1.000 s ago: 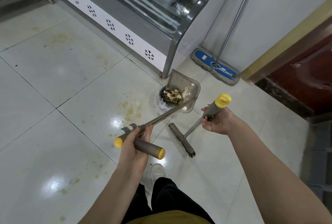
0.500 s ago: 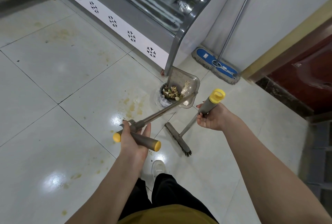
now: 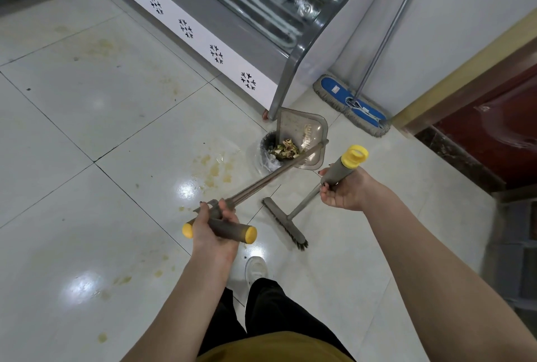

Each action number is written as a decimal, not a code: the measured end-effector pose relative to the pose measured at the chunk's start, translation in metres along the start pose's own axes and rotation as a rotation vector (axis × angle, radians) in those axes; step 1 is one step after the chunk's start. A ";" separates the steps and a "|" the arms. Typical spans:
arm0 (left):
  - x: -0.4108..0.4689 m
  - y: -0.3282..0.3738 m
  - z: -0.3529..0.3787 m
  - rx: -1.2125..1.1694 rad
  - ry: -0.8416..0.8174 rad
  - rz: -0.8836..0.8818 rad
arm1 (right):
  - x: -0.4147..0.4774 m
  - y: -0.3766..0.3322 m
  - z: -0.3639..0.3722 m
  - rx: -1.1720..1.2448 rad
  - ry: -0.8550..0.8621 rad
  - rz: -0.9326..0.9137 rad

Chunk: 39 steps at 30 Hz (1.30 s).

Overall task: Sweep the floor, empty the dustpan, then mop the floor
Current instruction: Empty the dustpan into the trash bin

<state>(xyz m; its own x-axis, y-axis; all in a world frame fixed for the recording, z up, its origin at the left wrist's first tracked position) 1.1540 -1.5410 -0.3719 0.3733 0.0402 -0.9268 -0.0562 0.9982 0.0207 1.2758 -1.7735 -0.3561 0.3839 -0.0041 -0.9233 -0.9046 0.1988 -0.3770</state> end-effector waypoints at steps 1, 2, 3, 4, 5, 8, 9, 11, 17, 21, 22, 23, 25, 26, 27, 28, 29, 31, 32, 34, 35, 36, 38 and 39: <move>0.002 -0.001 0.000 -0.018 0.004 -0.016 | 0.001 0.000 0.001 -0.007 -0.001 0.003; 0.003 -0.002 0.000 -0.032 0.005 -0.029 | 0.001 0.000 0.002 -0.012 0.000 0.004; 0.003 -0.003 0.000 -0.047 0.007 -0.038 | 0.002 0.000 0.003 -0.018 0.001 0.006; 0.004 -0.003 0.000 -0.061 0.011 -0.043 | 0.002 0.000 0.003 -0.025 0.002 0.008; 0.004 -0.003 0.002 -0.075 0.015 -0.046 | 0.002 0.000 0.004 -0.030 0.001 0.009; 0.009 0.001 0.007 -0.111 0.035 -0.041 | 0.002 -0.001 0.006 -0.031 -0.001 0.010; 0.010 0.002 0.010 -0.123 0.043 -0.038 | 0.002 -0.002 0.007 -0.033 0.000 0.009; 0.009 0.005 0.016 -0.145 0.056 -0.040 | 0.002 -0.003 0.008 -0.037 -0.002 0.008; 0.010 0.028 0.022 -0.200 0.062 -0.042 | 0.001 -0.008 0.007 -0.056 0.019 0.015; 0.005 0.032 0.043 -0.265 0.025 -0.059 | 0.000 -0.006 0.008 -0.058 0.018 0.017; 0.004 0.031 0.050 -0.271 0.018 -0.064 | 0.000 -0.005 0.009 -0.063 0.016 0.017; 0.003 0.031 0.057 -0.269 0.016 -0.068 | 0.000 -0.005 0.011 -0.067 0.013 0.016; 0.002 0.033 0.068 -0.242 0.018 -0.064 | -0.001 -0.005 0.014 -0.071 0.012 0.013; 0.003 0.036 0.071 -0.223 0.015 -0.053 | 0.000 -0.005 0.015 -0.074 0.015 0.011; 0.002 0.038 0.072 -0.200 0.008 -0.040 | 0.000 -0.005 0.016 -0.074 0.018 0.010; 0.002 0.041 0.072 -0.177 -0.001 -0.027 | 0.000 -0.005 0.018 -0.072 0.019 0.011; 0.002 0.043 0.071 -0.154 -0.008 -0.016 | 0.001 -0.004 0.019 -0.069 0.017 0.014; 0.004 0.045 0.061 -0.074 0.006 0.009 | 0.001 -0.002 0.022 -0.073 0.010 0.016; 0.007 0.046 0.055 -0.035 0.021 0.020 | 0.002 -0.001 0.024 -0.079 0.007 0.017; 0.013 0.045 0.045 0.018 0.028 0.029 | 0.002 0.001 0.026 -0.085 0.002 0.016; 0.015 0.044 0.041 0.044 0.032 0.034 | 0.002 0.002 0.028 -0.084 -0.001 0.018; 0.016 0.045 0.038 0.061 0.043 0.041 | 0.003 0.003 0.029 -0.082 -0.005 0.020; 0.018 0.047 0.036 0.033 0.050 0.048 | 0.003 0.004 0.032 -0.084 -0.010 0.022; 0.017 0.048 0.037 -0.007 0.048 0.042 | 0.004 0.004 0.034 -0.086 -0.011 0.022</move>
<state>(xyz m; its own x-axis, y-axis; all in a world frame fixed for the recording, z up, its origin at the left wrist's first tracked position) 1.1921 -1.4912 -0.3731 0.3253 0.0798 -0.9422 -0.0779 0.9953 0.0574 1.2801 -1.7396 -0.3586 0.3653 0.0104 -0.9308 -0.9253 0.1137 -0.3618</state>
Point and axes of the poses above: each hand's wrist, its own x-axis towards the middle knuckle, its own z-axis out of the palm, y = z × x, the point moved 6 cm from there along x, towards the middle knuckle, and after that the axes turned 1 degree about -x, right-handed, at the moved point
